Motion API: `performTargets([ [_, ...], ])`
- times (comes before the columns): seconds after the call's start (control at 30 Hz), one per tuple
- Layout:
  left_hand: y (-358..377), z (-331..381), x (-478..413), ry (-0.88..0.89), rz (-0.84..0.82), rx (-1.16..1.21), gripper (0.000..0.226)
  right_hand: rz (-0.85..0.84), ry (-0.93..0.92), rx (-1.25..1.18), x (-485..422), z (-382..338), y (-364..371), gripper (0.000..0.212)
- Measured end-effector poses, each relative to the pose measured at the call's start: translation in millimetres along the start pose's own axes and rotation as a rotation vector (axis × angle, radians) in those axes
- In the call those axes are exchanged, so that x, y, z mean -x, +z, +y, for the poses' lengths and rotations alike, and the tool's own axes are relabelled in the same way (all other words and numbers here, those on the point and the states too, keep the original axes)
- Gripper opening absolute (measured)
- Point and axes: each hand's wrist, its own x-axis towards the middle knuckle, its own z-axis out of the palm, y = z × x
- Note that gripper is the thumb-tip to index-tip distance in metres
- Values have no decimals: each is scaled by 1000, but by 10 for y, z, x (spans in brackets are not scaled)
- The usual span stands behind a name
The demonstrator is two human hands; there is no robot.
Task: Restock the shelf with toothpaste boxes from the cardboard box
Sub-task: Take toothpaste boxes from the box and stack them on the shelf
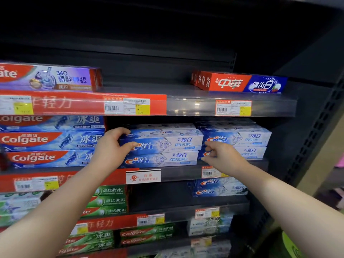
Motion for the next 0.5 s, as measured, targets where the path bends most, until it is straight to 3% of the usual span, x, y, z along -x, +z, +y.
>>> performTargets([
  [0.17, 52, -14, 51, 57, 56, -21, 38, -11, -62, -44, 42, -80, 107, 40],
  [0.37, 61, -36, 154, -55, 24, 71, 58, 39, -65, -114, 72, -74, 177, 35],
  [0.5, 66, -160, 314, -165, -50, 150, 73, 19, -28, -190, 86, -67, 220, 43],
])
